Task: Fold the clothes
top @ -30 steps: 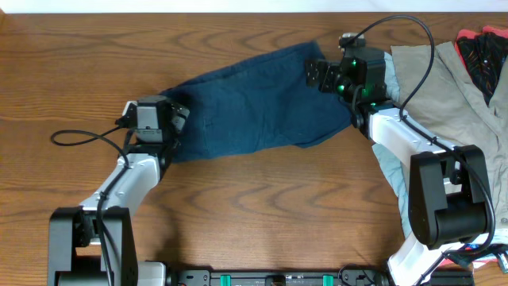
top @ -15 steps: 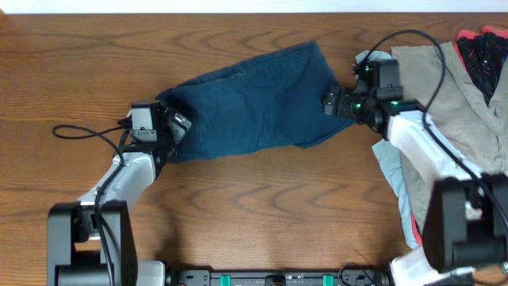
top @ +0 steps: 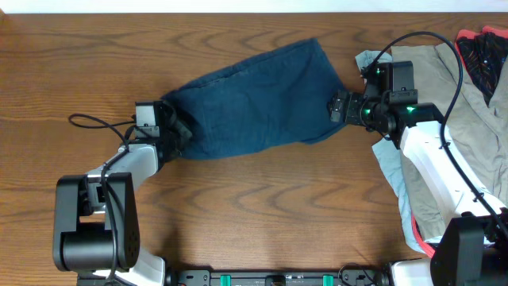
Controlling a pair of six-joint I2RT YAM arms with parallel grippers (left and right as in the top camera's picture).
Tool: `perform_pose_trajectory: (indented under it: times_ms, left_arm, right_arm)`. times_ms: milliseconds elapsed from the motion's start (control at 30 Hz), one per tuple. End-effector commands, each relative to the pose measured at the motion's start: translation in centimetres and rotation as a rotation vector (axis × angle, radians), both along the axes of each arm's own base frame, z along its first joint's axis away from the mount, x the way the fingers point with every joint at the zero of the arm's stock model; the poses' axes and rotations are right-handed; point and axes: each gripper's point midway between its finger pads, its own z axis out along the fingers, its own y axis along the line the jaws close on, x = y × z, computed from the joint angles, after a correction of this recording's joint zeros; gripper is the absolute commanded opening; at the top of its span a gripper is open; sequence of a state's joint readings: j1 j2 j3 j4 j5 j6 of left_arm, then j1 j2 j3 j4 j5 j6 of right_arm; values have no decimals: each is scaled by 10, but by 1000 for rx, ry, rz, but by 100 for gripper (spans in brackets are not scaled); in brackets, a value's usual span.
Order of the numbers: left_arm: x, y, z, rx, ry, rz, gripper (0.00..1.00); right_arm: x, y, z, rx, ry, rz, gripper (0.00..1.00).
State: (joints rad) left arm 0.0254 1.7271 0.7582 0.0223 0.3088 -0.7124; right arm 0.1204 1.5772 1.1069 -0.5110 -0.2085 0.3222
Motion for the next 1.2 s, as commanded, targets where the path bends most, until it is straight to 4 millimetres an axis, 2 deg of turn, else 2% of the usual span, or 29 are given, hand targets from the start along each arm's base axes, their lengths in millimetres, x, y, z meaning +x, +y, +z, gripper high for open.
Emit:
perform_pose_trajectory:
  times_ms: [0,133,167,267,433,500,633,733,833,900,1000,1067,1167]
  left_arm:
    - [-29,-26,-1,-114,69,-128,6]
    - [-57,-27,22,-114,125,-142,6]
    - [-65,-27,30,-109,134,-154,6]
    - [-92,-28,57,-103,151,-169,6]
    - [-111,-29,104,-96,48,-167,6]
    - [-115,-29,122,-96,-11,-157,6]
    - [-116,-36,158,-147,-141,-144,6]
    - [-111,-45,182,-205,-236,-171,6]
    - [-108,-53,196,-246,-294,-205,6]
    - [-108,-57,200,-267,-305,-225,6]
    - [-111,-58,197,-270,-289,-226,6]
    - [-114,-58,194,-262,-278,-237,6]
    - [-119,-58,189,-248,-259,-256,6]
  right_arm:
    - [2,7,3,0,-20,30,78]
    - [-3,31,-3,-19,-17,128,30]
    - [-6,39,-7,-25,-8,155,21]
    - [-14,60,-23,-31,31,212,8]
    - [-47,120,-60,52,157,402,2]
    - [-69,147,-77,96,231,487,1]
    - [-126,207,-106,199,365,699,1]
    - [-153,238,-119,205,375,804,1]
    - [-161,260,-119,199,322,868,8]
    - [-152,262,-115,171,285,850,12]
    - [-125,248,-101,114,259,770,23]
    - [-103,224,-87,51,251,687,27]
    - [-70,168,-62,-76,240,521,28]
